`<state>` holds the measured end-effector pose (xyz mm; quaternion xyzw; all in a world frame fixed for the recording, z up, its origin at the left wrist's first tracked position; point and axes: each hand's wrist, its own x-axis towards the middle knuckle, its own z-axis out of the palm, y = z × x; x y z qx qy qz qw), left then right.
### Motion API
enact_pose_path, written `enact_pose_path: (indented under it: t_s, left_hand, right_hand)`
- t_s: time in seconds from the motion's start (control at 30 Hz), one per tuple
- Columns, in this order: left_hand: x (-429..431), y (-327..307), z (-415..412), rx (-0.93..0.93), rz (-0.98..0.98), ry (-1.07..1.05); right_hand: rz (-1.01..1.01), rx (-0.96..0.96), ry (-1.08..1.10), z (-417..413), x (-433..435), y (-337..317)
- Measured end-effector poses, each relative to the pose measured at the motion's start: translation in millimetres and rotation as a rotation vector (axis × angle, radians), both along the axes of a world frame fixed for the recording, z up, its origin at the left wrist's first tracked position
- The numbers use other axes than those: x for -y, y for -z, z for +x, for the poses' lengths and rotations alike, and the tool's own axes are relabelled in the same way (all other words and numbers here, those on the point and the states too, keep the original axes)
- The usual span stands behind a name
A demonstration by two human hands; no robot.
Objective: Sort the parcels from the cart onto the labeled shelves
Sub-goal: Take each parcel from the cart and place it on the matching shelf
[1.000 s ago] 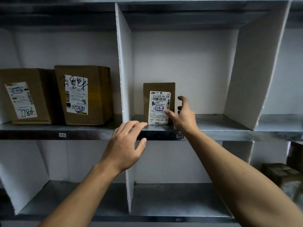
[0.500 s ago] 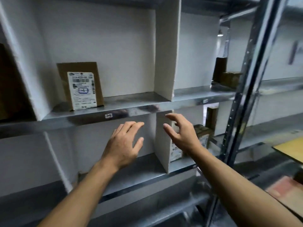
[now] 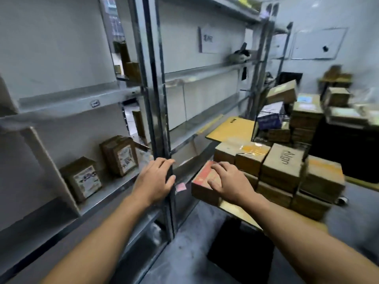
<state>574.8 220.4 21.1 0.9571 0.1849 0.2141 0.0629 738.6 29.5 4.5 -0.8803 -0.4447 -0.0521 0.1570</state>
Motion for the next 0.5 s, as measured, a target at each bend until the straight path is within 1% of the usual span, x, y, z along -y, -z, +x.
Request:
enact_pose_path:
  t_s: [0.1, 0.23, 0.5]
  left_hand:
    - [30, 18, 44, -0.059, 0.003, 0.075]
    - [51, 43, 84, -0.176, 0.006, 0.128]
    - [34, 79, 139, -0.275, -0.023, 0.16]
  right_hand:
    - [-0.097, 0.039, 0.111, 23, 44, 19]
    - [-0.188, 0.008, 0.174, 41, 72, 40]
    - [-0.197, -0.07, 0.171, 69, 47, 78]
